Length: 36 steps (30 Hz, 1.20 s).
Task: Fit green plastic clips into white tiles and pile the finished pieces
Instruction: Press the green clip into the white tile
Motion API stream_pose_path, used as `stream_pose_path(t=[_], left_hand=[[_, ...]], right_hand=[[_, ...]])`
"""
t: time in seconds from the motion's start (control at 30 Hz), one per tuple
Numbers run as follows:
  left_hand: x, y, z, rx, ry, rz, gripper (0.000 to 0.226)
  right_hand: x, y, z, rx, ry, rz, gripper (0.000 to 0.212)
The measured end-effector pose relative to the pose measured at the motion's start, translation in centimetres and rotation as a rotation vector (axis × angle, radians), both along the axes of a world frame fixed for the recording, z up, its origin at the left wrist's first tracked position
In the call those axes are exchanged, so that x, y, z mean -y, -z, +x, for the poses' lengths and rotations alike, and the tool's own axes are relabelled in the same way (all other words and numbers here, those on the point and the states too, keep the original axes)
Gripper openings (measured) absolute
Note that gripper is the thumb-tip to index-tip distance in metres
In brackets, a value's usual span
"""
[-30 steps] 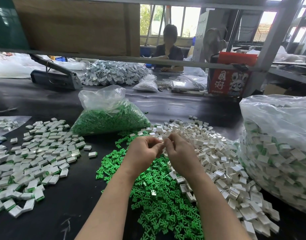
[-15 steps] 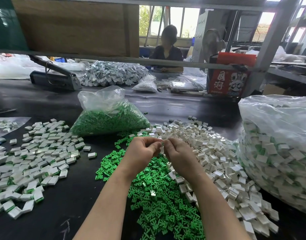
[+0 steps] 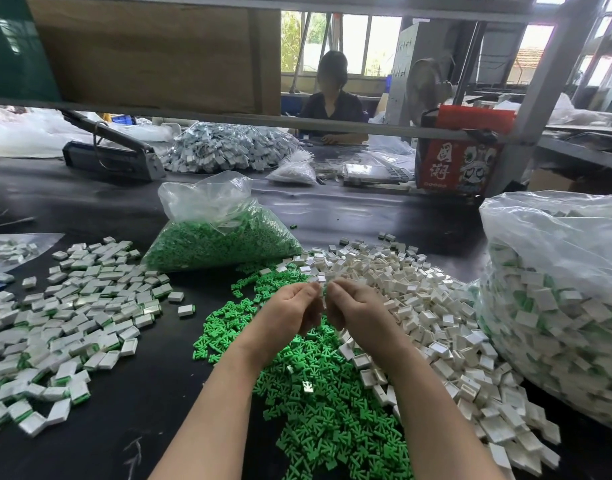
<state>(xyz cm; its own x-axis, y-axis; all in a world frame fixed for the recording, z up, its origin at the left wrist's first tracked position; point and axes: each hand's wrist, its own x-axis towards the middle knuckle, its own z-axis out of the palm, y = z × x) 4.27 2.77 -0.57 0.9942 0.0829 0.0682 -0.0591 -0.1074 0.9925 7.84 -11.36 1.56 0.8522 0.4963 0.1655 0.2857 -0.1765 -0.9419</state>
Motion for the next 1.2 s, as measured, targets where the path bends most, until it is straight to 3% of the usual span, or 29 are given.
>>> stream_pose_path(t=[0.33,0.5,0.73,1.07,1.2], left_hand=[[0.4,-0.1,-0.1,0.038,0.019,0.035,0.027],[0.3,0.4,0.2,0.037,-0.019,0.08,0.038],[1.2,0.6,0.4,0.054,0.027,-0.094,0.028],[1.5,0.9,0.7,0.056,-0.078,-0.056,0.03],[1.4,0.6,0.5,0.053,-0.091,-0.059,0.029]], right_hand=[[-0.2,0.4,0.2,-0.011,0.021,-0.059,0.038],[-0.5,0.6,0.1,-0.027,0.01,-0.005,0.048],[0.0,0.6,0.4,-0.173,-0.054,0.112,0.04],[-1.0,2.5,0.9,0.138,0.07,-0.064,0.044],[-1.2,2.1,0.9,0.057,0.074,0.036,0.05]])
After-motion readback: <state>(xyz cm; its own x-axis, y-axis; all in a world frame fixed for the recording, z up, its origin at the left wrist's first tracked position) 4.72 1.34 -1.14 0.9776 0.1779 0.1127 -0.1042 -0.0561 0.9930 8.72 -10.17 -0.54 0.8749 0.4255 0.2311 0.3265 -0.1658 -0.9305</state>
